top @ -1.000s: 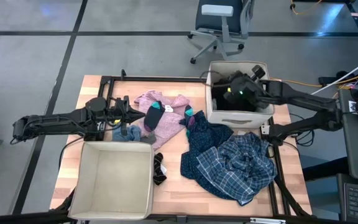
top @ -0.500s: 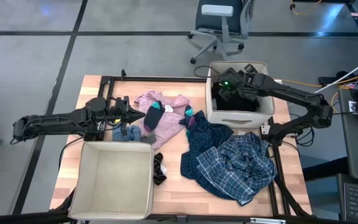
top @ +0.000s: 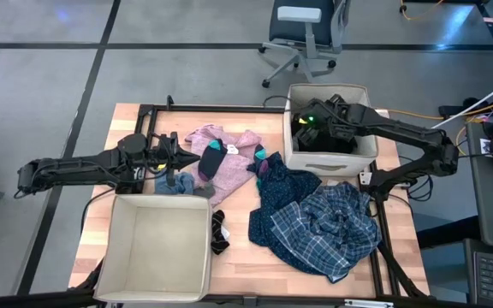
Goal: Sort clothes
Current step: Put the black striped sock into the top white laundry organizer, then put the blue sock into the bottom white laundry organizer
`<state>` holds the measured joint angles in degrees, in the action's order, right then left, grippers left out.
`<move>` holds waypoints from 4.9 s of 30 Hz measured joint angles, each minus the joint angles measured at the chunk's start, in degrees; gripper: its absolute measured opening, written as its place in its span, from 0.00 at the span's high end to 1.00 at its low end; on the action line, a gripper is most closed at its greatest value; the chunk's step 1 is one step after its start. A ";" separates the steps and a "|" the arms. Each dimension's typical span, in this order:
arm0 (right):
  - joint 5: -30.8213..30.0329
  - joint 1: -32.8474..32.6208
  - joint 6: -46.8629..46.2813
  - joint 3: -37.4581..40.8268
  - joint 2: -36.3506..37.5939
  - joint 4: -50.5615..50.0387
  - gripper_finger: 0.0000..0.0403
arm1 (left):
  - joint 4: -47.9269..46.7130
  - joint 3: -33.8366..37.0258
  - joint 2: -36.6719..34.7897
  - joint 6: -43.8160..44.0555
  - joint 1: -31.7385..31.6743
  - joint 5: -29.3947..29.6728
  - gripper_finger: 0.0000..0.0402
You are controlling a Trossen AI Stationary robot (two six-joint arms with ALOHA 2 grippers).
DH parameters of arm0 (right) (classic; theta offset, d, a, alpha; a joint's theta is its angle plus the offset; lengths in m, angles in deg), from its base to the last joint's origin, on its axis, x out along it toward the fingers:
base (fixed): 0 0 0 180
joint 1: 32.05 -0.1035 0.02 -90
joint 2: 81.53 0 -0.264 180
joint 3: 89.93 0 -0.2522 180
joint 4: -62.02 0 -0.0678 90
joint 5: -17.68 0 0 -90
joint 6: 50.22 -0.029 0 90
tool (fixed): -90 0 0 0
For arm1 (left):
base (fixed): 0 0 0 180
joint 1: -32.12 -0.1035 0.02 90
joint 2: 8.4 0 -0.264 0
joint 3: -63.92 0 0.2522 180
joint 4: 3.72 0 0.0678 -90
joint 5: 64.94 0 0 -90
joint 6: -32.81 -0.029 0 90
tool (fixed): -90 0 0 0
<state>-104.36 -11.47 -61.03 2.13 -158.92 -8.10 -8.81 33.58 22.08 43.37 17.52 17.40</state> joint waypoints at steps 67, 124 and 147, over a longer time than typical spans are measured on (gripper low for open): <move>20.35 -37.42 1.24 -0.02 -48.98 80.10 0.64 | -0.96 0.00 0.04 1.60 0.02 0.00 1.00; -32.17 -20.39 -5.92 -0.01 13.68 -8.07 0.99 | -1.72 0.00 0.04 0.99 -0.01 2.40 1.00; -11.83 4.70 0.85 6.51 15.66 0.34 0.58 | -3.03 -6.65 6.78 -0.08 -0.01 8.11 1.00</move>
<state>-116.19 -6.77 -60.19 8.64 -143.26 -7.76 -11.84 26.94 28.86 43.29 17.51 25.51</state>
